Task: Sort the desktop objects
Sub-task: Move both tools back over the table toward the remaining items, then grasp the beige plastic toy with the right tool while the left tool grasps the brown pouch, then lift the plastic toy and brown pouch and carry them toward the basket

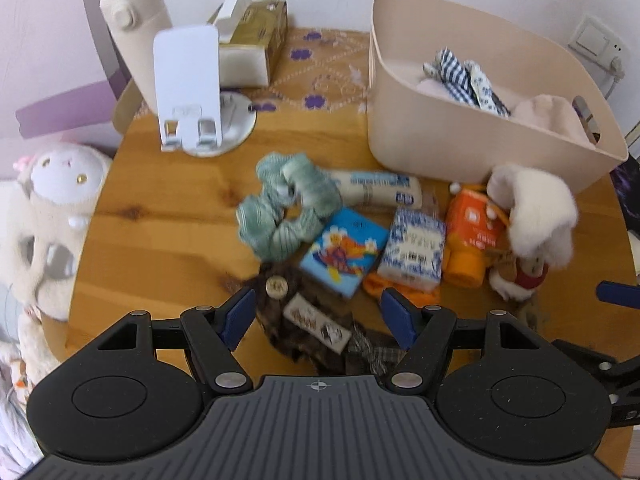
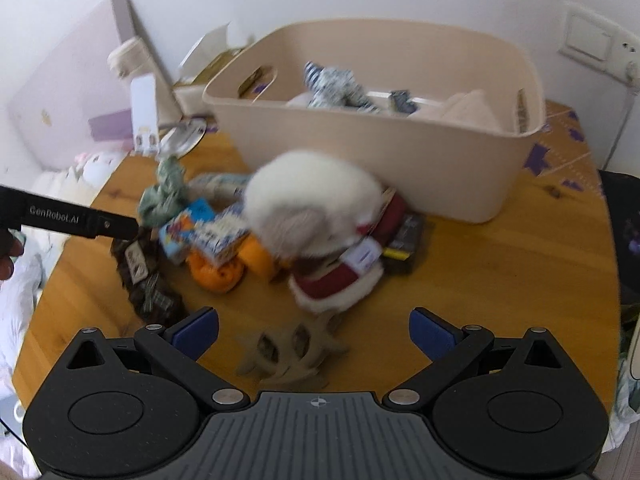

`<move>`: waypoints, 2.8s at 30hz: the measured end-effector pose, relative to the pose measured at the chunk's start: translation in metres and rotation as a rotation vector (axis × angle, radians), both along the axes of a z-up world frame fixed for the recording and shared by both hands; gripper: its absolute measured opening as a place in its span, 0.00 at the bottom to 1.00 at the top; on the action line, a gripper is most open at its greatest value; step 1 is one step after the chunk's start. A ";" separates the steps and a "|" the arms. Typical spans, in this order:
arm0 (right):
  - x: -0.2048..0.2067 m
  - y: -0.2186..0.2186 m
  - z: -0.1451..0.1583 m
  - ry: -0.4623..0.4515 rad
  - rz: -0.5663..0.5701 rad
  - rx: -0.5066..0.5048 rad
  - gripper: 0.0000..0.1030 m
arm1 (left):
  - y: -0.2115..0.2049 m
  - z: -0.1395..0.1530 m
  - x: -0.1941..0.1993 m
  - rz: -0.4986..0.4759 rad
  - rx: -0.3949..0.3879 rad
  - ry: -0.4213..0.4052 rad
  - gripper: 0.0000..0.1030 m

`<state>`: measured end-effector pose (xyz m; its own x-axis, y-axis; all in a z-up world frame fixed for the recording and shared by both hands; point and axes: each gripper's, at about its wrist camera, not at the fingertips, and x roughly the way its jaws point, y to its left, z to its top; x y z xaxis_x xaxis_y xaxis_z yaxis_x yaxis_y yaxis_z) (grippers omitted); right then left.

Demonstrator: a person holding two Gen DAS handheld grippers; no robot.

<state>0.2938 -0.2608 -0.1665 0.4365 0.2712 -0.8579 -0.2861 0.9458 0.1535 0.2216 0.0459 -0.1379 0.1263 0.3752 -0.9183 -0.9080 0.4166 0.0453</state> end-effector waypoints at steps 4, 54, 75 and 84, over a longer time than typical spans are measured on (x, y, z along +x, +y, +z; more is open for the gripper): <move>-0.004 0.013 -0.013 0.024 0.051 -0.018 1.00 | -0.006 -0.011 -0.004 0.020 -0.036 0.014 0.69; 0.010 0.024 -0.058 0.071 0.072 -0.041 0.75 | 0.003 -0.054 -0.015 0.311 -0.160 -0.101 0.38; -0.013 0.012 -0.033 0.025 0.022 0.017 0.75 | -0.036 -0.051 -0.023 0.309 -0.163 -0.089 0.28; -0.021 0.010 -0.033 0.029 0.014 0.012 0.75 | -0.027 -0.066 -0.023 0.349 -0.212 -0.077 0.37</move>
<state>0.2732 -0.2508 -0.1990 0.4072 0.2880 -0.8668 -0.2949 0.9396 0.1736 0.1986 0.0188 -0.2036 0.0960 0.2115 -0.9727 -0.9938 0.0762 -0.0815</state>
